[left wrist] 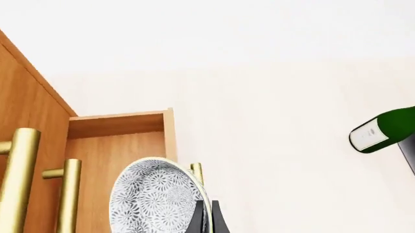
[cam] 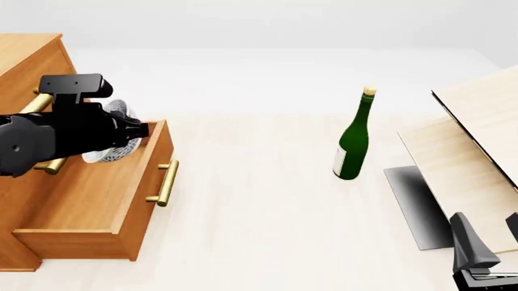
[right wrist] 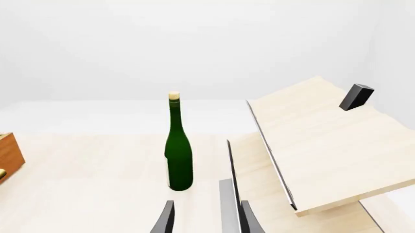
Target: Put the bowl in the bottom drawer of the cabinet.
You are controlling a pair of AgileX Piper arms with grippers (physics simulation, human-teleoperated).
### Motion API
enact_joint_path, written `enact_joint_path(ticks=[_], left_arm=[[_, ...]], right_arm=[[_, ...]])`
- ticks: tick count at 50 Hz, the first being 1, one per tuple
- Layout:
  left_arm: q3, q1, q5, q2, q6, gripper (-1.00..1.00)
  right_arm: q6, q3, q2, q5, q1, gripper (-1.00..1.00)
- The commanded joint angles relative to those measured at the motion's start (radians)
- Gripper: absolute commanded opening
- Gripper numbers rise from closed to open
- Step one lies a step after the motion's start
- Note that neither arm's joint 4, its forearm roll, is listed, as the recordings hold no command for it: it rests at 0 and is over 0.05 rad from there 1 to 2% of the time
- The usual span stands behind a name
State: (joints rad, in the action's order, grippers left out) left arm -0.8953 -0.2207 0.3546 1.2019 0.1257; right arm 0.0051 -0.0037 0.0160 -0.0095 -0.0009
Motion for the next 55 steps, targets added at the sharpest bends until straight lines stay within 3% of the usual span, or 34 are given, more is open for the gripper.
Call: enact_joint_path(ticks=[1, 55], left_arm=[[0.065, 0.051, -0.022, -0.043, -0.002, -1.00], [0.137, 0.107, -0.125, 0.053, 0.032, -1.00]], right_arm=[[0.000, 0.000, 0.000, 0.000, 0.000, 1.00], [0.000, 0.000, 0.000, 0.000, 0.000, 1.00]])
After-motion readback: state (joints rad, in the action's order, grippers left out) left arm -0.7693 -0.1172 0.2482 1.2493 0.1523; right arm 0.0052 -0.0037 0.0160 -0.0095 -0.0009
